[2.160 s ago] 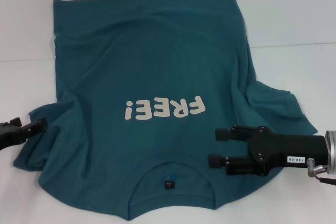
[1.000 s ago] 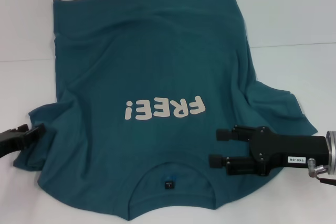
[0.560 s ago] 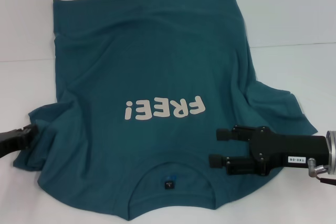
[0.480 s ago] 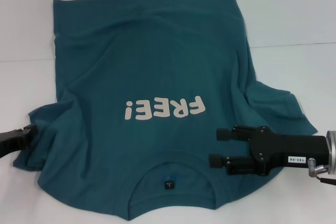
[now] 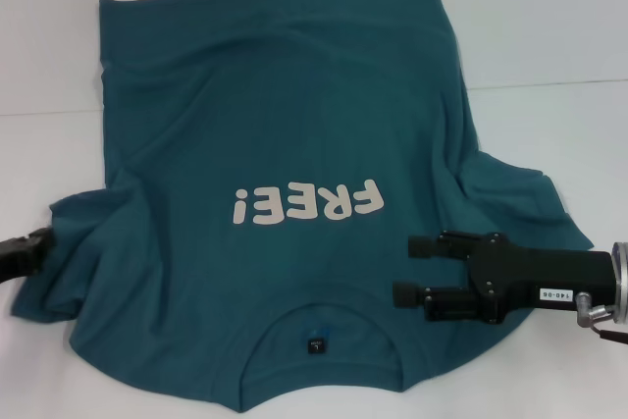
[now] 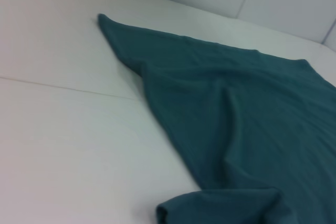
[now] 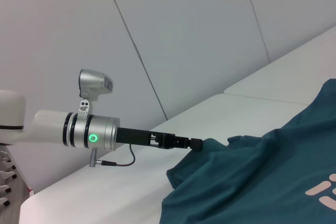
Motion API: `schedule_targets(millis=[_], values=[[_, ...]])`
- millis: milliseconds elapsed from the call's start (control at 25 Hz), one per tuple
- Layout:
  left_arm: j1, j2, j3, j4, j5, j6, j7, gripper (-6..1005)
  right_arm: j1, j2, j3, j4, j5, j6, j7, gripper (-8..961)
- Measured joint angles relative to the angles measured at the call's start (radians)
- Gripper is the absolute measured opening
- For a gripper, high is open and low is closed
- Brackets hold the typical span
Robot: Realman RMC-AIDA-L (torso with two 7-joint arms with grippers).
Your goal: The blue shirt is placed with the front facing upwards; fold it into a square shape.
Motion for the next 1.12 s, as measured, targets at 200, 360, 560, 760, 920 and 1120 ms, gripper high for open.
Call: schedule_targets(millis=[200,360,560,760,920,1120], values=[[0.024,0.000,-0.002,0.068,0.011,-0.011,-0.042,-1,0.000,0.000,0.003,0.012,0.010,0.001,0.001,914],[0.038,0.006,-0.003,0.110,0.013,-0.013,-0.059,-1,0.001,0.000,0.002,0.016,0.020,0.004,-0.001,914],[0.036,0.016,-0.004,0.141,0.048,-0.025,-0.080,0,0.007,0.000,0.002,0.025,0.023,0.004,0.002,912],[0.021,0.023,-0.004,0.151,0.080,-0.035,-0.102,0,0.009,0.001,-0.001,0.026,0.023,0.009,0.002,912],[0.011,0.026,-0.004,0.151,0.080,-0.035,-0.103,0,0.009,0.002,-0.001,0.026,0.023,0.010,0.003,913],[-0.001,0.029,-0.004,0.164,0.080,-0.035,-0.103,0,0.010,0.002,-0.001,0.026,0.023,0.010,0.008,913]])
